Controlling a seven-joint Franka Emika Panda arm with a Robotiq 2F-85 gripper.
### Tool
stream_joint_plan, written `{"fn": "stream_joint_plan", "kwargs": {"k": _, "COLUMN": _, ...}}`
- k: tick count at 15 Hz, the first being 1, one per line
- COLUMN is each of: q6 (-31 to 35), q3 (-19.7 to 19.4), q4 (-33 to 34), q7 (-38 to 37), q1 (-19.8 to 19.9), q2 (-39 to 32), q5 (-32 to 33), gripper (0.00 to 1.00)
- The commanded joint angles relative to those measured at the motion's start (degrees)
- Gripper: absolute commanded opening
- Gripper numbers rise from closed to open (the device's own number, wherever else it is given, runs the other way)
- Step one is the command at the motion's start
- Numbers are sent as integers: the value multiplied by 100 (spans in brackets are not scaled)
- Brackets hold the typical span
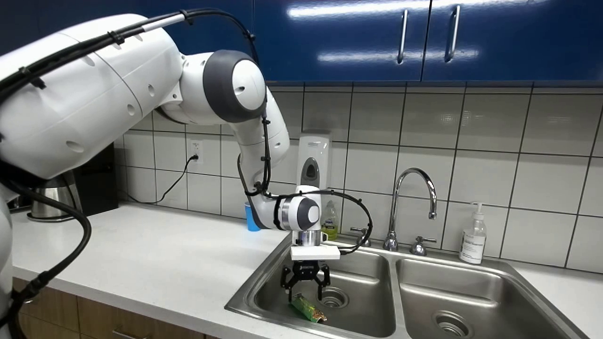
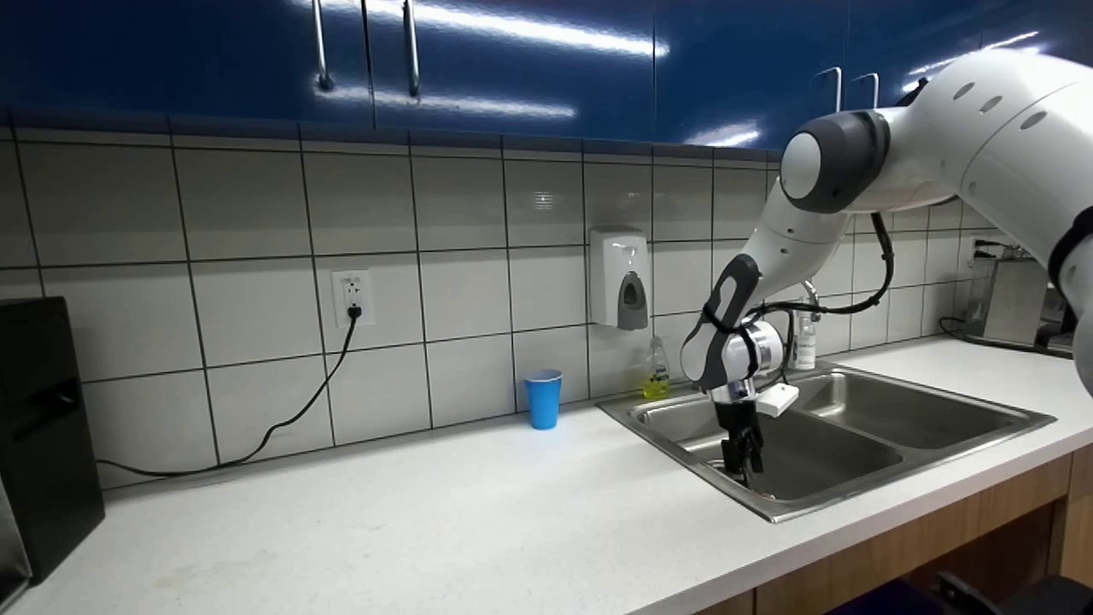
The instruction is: Remove the green packet out of the sink
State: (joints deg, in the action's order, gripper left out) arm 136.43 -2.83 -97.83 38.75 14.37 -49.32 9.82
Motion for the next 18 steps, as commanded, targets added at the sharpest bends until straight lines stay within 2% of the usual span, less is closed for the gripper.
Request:
{"fn": "stream_joint_plan", "kwargs": {"k": 1, "q6": -319, "q3": 90, "q4": 305, "q7": 609, "q1": 90, "q2": -138, "q5": 262, "gripper": 100}}
{"fn": "stream_joint_plan", "kwargs": {"k": 8, "q6": -467, "q3": 84, "q4": 543, "q7": 1230, "q1": 85, "q2": -276, "q5": 304, "gripper": 100}}
{"fn": "stream_joint_plan", "kwargs": {"k": 9, "q6": -235, "q3": 30, "q4": 334, "q7": 990, "q1": 24, "q2": -221, "q5": 258, "gripper": 100}}
{"fn": "stream_joint_plan", "kwargs": {"k": 18, "q6": -234, "q3": 30, "q4": 343, "q7": 996, "q1": 22, "q2": -250, "q5": 258, "gripper": 100}}
